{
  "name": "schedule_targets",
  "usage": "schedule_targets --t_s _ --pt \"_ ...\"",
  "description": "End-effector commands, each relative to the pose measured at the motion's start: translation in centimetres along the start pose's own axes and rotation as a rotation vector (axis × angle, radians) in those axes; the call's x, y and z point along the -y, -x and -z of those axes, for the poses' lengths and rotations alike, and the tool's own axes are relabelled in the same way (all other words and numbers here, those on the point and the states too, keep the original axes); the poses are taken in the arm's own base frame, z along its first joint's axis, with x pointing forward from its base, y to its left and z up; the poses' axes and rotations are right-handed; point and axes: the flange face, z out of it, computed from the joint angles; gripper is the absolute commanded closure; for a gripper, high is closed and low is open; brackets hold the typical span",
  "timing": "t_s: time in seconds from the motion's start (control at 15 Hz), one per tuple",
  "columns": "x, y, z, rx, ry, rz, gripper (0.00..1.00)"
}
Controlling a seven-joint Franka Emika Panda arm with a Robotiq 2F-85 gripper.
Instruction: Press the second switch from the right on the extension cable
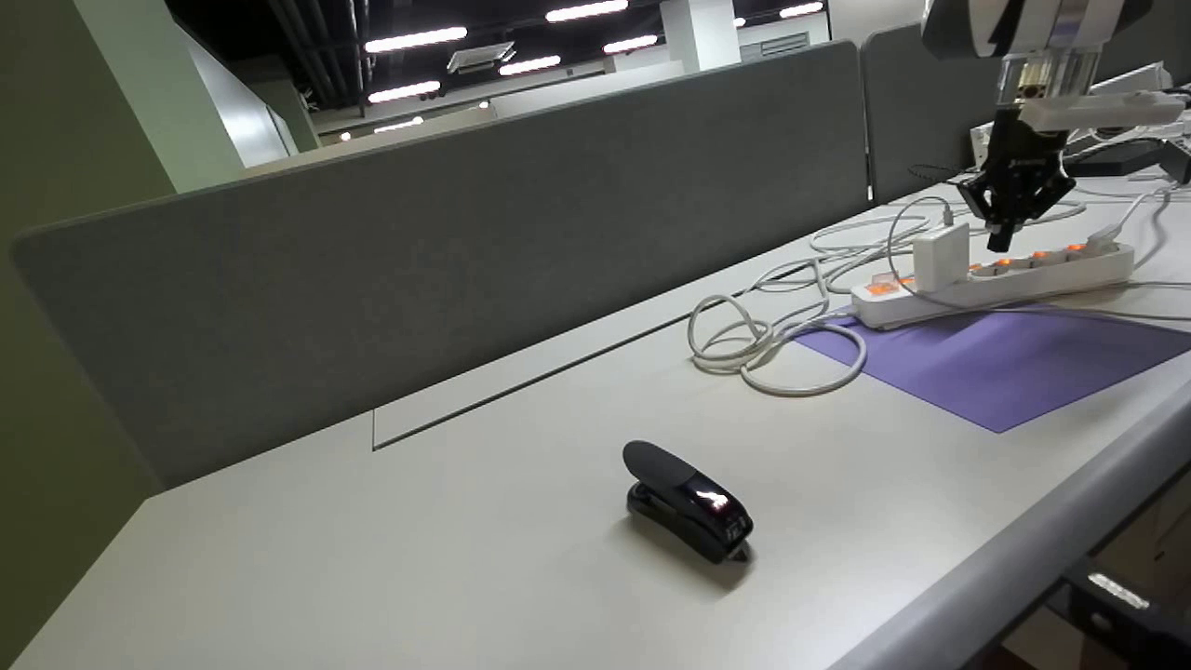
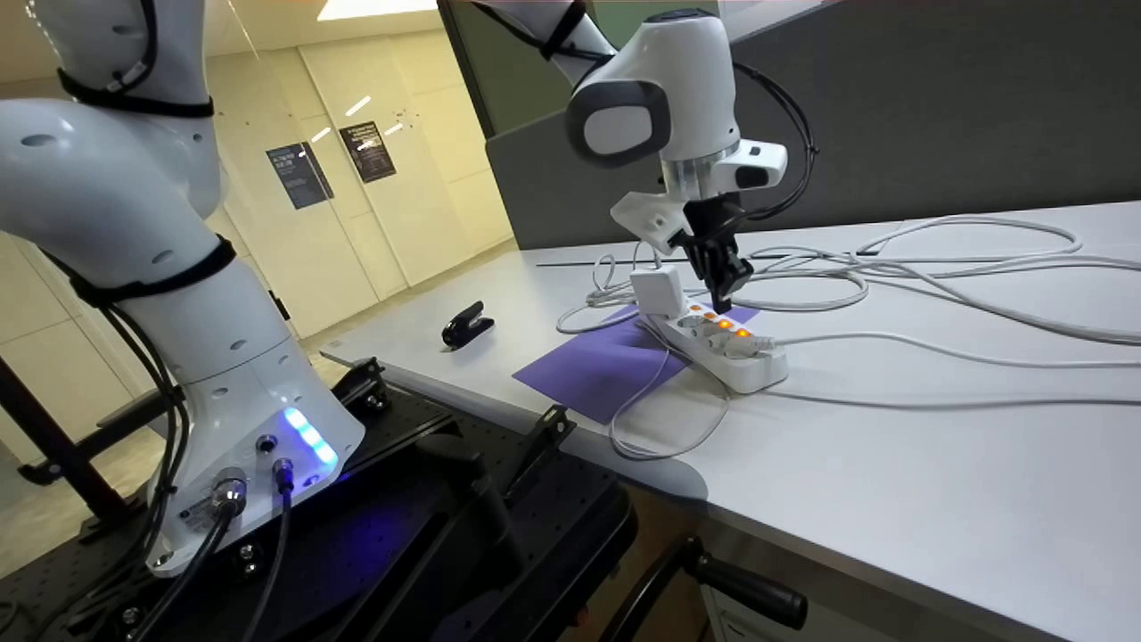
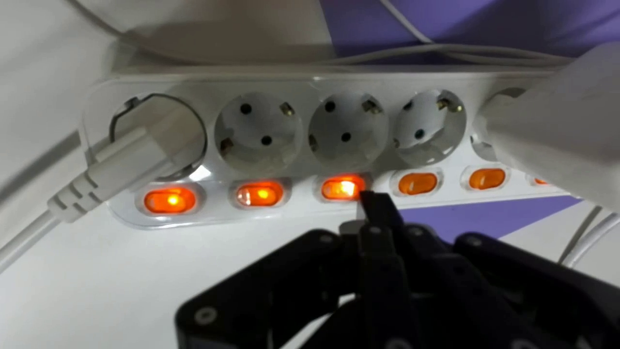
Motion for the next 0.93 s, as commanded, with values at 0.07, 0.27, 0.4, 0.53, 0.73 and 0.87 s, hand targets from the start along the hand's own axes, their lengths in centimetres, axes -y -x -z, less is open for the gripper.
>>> schedule_targets --t_s 0.07,0.27,0.4,0.53,0.73,0.87 --pt "-0.56 -0.25 -0.39 0.001 0.004 -0.017 1.0" --pt "-0.97 -0.15 -0.87 0.007 0.001 -0.024 1.0" --pt "-1.22 -0.09 -1.18 0.01 0.0 -0.029 1.0" --pt "-1.26 -0.22 -1.11 0.004 -0.008 -0.031 1.0" --pt "-1.26 -0.38 -1.06 -0.003 -0.028 -0.037 1.0" --pt "-1.25 -0.49 -1.07 -0.005 -0.038 -0.042 1.0"
